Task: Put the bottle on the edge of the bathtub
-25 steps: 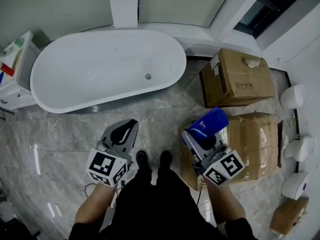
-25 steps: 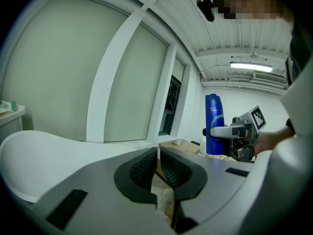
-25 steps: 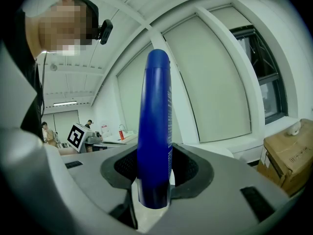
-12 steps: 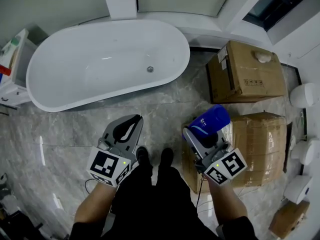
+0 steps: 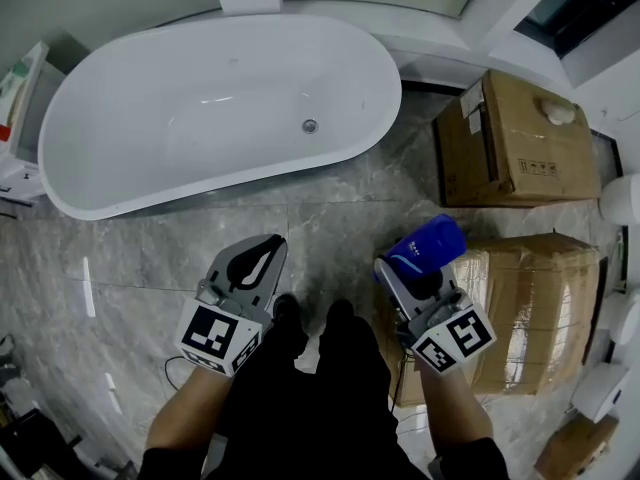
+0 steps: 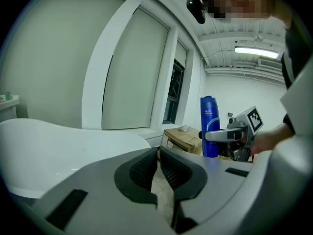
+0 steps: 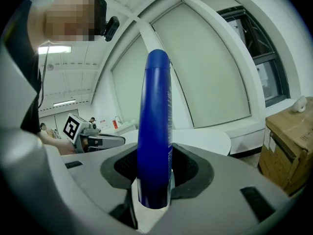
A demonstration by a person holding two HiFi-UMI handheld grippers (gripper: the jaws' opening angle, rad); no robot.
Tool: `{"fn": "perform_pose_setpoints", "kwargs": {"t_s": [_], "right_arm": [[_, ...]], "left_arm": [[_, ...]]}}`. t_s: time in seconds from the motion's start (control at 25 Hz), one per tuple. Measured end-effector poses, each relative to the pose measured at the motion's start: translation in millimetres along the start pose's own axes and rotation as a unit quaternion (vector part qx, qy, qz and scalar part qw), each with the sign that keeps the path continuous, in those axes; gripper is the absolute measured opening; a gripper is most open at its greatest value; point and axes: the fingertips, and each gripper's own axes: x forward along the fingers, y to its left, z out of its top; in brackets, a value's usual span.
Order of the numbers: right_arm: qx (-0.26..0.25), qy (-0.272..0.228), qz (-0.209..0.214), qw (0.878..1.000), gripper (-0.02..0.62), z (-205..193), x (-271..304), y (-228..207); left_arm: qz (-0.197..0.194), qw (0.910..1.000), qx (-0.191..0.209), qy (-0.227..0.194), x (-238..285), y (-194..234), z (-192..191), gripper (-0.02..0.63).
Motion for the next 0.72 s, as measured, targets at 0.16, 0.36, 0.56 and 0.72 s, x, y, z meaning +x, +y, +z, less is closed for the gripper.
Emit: {"fn": "perform_pose_setpoints", "kwargs": {"t_s": [0.16,0.36,0.56,0.72], "right_arm": [[-0.003,-0.002,-0.003,1.0,0.178,-36.9,28.5,-32.1],[-0.013,-0.002,0.008,1.0,0.178,-82.4,64.1,-65.0],[-0.027,-0.001,0.017,0.999,0.178,-133.5,99.8,-93.9],[-0.035,0.003,0.026,0.999,0.178,-176.8,125.9,-113.1]], "left_arm": [[-0.002,1.0,0.006,-0.004,32.9,21.0,-38.2,0.031],[-0.011,0.9999,0.006,-0.008,78.6,41.3,-86.5,0.031],[-0.021,0.9996,-0.001,-0.019,128.1,58.5,-135.5,0.031],[-0.026,0.9991,0.012,-0.031,158.0,68.0,-168.0,0.031]]}}
